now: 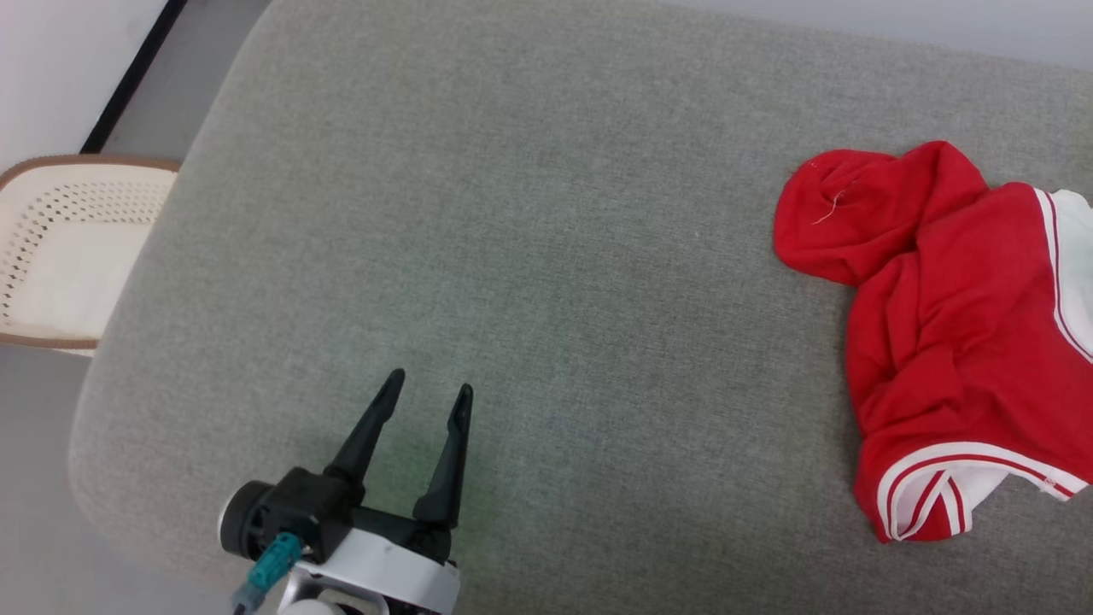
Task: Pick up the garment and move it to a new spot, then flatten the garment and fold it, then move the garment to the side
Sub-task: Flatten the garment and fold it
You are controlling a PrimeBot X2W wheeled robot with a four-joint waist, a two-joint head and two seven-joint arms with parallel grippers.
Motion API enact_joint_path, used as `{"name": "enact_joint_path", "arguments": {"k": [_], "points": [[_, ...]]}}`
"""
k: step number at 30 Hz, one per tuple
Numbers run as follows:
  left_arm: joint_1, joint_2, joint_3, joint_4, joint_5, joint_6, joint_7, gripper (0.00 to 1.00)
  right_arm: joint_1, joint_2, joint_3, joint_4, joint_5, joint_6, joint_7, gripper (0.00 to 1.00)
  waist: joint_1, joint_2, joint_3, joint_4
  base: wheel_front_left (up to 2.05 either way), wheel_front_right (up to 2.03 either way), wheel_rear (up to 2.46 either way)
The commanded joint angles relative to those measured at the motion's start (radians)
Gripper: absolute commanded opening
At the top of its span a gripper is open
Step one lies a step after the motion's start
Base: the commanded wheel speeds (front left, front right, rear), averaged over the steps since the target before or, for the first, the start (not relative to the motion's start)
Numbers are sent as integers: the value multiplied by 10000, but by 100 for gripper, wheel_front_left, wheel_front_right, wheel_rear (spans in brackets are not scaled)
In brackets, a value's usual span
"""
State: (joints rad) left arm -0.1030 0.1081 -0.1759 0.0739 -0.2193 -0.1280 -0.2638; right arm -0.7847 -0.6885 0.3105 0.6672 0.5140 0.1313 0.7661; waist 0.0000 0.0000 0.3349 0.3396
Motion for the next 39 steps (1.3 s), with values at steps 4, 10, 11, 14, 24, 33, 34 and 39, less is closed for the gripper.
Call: {"name": "enact_joint_path", "arguments": {"k": [4, 10, 11, 14, 24, 33, 34, 39], "points": [[-145, 67, 26, -33, -98, -39, -10, 100, 67, 131, 266, 168, 141, -12, -162, 0, 0, 0, -41, -208, 0, 0, 0], [-149, 113, 48, -108, -133, -40, -10, 100, -420, 33, -37, 222, 42, -14, -791, 0, 0, 0, -166, -545, 0, 0, 0], [-151, 129, 65, -129, -123, -40, -10, 100, -535, 4, -119, 242, 2, -14, -910, 0, 0, 0, -178, -626, 0, 0, 0], [-199, 182, 51, -209, -156, -34, -10, 100, -760, -212, -557, 383, -129, -14, -1252, 0, 0, 0, -141, -820, 0, 0, 0], [-435, 330, -54, -272, -263, -34, -10, 100, -619, -786, -2004, 906, -1084, -12, -1698, 0, 0, 0, 212, -1148, 0, 0, 0], [-937, 463, -479, 20, -481, -34, -10, 100, -714, -148, -3111, 1555, -2654, -12, -2512, 39, 0, 0, 436, -1076, 0, 0, 0], [-996, 491, -529, 55, -500, -34, -10, 100, -758, -9, -3118, 1572, -2818, -12, -2646, 60, 0, 0, 419, -1098, 0, 0, 0], [-1232, 973, -853, 272, -871, -33, -10, 100, -787, 492, -2999, 1526, -3363, -12, -3450, 100, 0, 0, 145, -1367, 0, 0, 0]]}}
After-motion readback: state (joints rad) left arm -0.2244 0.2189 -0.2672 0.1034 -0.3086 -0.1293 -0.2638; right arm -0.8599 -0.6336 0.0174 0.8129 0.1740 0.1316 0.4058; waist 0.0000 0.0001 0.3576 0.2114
